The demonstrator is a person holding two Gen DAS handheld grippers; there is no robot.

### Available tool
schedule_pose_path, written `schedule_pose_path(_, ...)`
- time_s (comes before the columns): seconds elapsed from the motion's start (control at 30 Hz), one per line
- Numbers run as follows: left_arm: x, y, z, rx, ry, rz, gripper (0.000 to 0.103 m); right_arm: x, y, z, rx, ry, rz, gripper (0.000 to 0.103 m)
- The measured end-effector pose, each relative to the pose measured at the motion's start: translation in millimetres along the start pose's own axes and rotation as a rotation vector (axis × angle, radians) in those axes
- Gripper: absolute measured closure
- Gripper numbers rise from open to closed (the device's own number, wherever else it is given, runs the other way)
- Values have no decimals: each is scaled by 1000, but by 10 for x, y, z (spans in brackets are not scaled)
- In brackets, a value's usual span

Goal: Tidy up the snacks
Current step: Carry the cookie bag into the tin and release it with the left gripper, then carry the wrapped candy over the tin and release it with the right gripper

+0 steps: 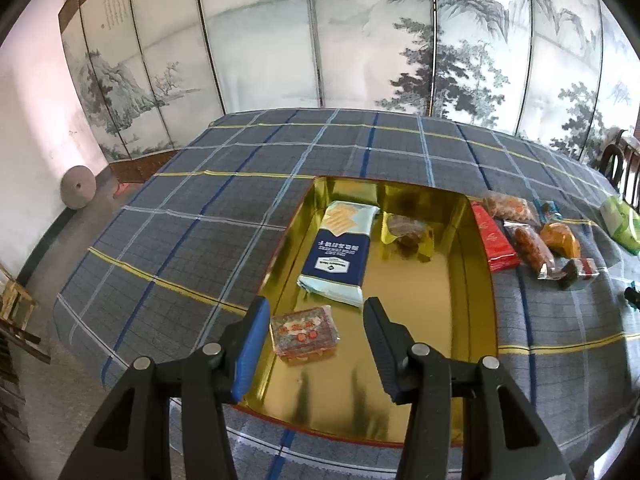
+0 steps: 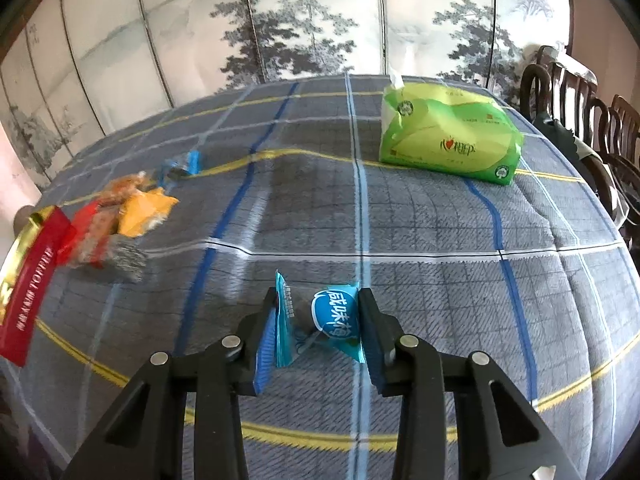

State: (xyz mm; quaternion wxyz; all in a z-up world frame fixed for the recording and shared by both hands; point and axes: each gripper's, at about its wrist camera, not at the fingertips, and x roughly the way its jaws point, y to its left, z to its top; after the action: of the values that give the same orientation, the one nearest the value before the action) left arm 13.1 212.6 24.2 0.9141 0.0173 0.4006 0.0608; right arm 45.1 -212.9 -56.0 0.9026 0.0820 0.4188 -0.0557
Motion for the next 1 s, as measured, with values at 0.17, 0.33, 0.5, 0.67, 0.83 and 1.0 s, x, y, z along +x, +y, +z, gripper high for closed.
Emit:
schedule_pose_path(0.17,-60,-18,-31,13,6,-2,53,-227,162,70,-12,-33,58,68)
schedule_pose_path(0.33,-143,26,-80,17,-7,26,53,-387,526,123,-78,-48,137,68)
schedule_pose_path(0.5,-184,164,-131,-11,7,31,53,-530,991,156,-163,-53,257,68)
schedule_pose_path(0.67,-212,254,-200,-15,21,42,53,-626,1483,160,-222,-30,385,68)
schedule_pose_path(0.83,-228,299,-257,-8,31,47,53,-672,1917,146,-290,-13,470,68)
schedule_pose_path(1.0,-246,342,-286,-4,30,47,53,-695,2206,90,-354,9,526,68)
